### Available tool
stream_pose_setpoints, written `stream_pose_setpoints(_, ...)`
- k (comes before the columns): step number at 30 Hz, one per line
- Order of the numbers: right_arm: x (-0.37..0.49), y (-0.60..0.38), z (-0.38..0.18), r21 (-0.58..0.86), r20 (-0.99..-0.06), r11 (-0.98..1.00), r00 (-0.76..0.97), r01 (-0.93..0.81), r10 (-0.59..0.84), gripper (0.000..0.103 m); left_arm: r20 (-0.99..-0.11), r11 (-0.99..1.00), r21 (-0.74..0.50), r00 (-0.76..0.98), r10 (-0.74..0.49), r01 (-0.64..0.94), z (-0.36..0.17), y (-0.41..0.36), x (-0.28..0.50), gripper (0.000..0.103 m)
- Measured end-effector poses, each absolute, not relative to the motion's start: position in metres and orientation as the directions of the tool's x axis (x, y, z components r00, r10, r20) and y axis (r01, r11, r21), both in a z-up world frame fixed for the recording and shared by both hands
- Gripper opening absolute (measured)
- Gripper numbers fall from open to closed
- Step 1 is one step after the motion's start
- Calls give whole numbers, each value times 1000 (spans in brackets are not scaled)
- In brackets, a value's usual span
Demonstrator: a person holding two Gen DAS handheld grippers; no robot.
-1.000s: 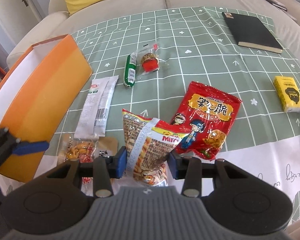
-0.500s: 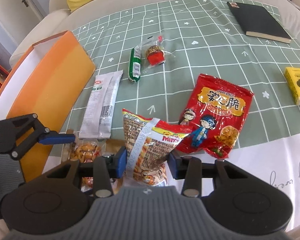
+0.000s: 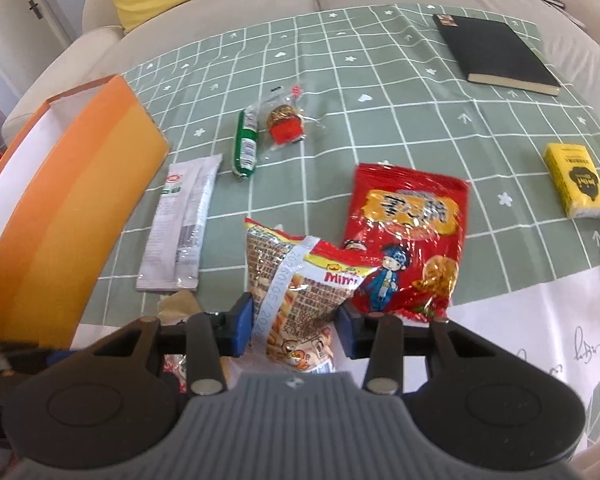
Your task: Organize snacks
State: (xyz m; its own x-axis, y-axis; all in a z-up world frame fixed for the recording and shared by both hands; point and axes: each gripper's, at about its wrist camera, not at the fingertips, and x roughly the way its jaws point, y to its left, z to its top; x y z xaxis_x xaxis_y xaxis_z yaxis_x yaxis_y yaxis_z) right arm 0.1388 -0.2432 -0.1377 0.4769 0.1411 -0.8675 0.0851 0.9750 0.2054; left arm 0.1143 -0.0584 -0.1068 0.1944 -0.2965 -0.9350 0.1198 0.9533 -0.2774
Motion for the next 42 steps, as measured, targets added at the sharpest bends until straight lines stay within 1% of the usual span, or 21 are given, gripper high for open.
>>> stream_pose_setpoints(1, 138, -244, -137, 205, -868, 975, 478, 90, 138, 41, -931, 949, -289, 192, -309, 127, -106, -57, 113, 90)
stream_pose_setpoints(3, 135, -246, -136, 202, -869, 975, 478, 97, 132, 41, -931, 947, -263, 209, -300, 186, -100, -59, 110, 90)
stream_pose_setpoints(6, 132, -249, -137, 209, -873, 971, 469, 113, 133, 41, -928, 929, -156, 272, -255, 337, -87, -68, 101, 92)
stream_pose_setpoints(10, 128, -253, -138, 224, -881, 965, 451, 138, 141, 41, -910, 848, -41, 331, -250, 528, -79, -78, 90, 92)
stream_pose_setpoints(13, 127, -252, -140, 227, -887, 964, 439, 140, 145, 41, -886, 735, 67, 379, -268, 675, -76, -89, 82, 93)
stream_pose_setpoints(15, 128, -251, -142, 233, -887, 962, 436, 139, 152, 41, -882, 621, 160, 393, -258, 767, -81, -101, 77, 94)
stream_pose_setpoints(16, 128, -251, -142, 238, -886, 961, 437, 138, 157, 41, -886, 565, 192, 390, -253, 803, -84, -105, 76, 95)
stream_pose_setpoints(18, 129, -251, -142, 242, -884, 960, 439, 140, 159, 41, -900, 466, 219, 362, -242, 857, -90, -112, 75, 95)
stream_pose_setpoints(22, 130, -251, -143, 248, -883, 958, 441, 142, 164, 41, -928, 402, 188, 297, -226, 896, -101, -117, 83, 95)
stream_pose_setpoints(30, 131, -251, -144, 254, -881, 957, 443, 142, 168, 41, -947, 493, 60, 205, -247, 868, -110, -116, 94, 95)
stream_pose_setpoints(34, 132, -250, -144, 260, -880, 956, 442, 139, 175, 41, -951, 473, 79, 209, -228, 878, -118, -120, 86, 97)
stream_pose_setpoints(36, 132, -249, -144, 262, -880, 955, 441, 138, 178, 41, -954, 470, 89, 210, -212, 878, -123, -121, 85, 100)
stream_pose_setpoints(38, 132, -249, -144, 263, -880, 955, 441, 137, 179, 41, -955, 478, 83, 208, -214, 875, -124, -121, 87, 99)
stream_pose_setpoints(39, 132, -249, -144, 263, -880, 955, 440, 139, 179, 41, -956, 488, 74, 201, -214, 870, -125, -120, 88, 98)
stream_pose_setpoints(40, 132, -249, -144, 265, -880, 954, 440, 140, 179, 41, -958, 504, 58, 190, -215, 862, -123, -118, 89, 94)
stream_pose_setpoints(41, 132, -250, -144, 265, -880, 954, 440, 140, 180, 41, -959, 526, 36, 178, -222, 850, -122, -117, 91, 84)
stream_pose_setpoints(42, 132, -249, -144, 264, -880, 954, 440, 139, 179, 41, -959, 561, 6, 163, -230, 828, -120, -114, 94, 81)
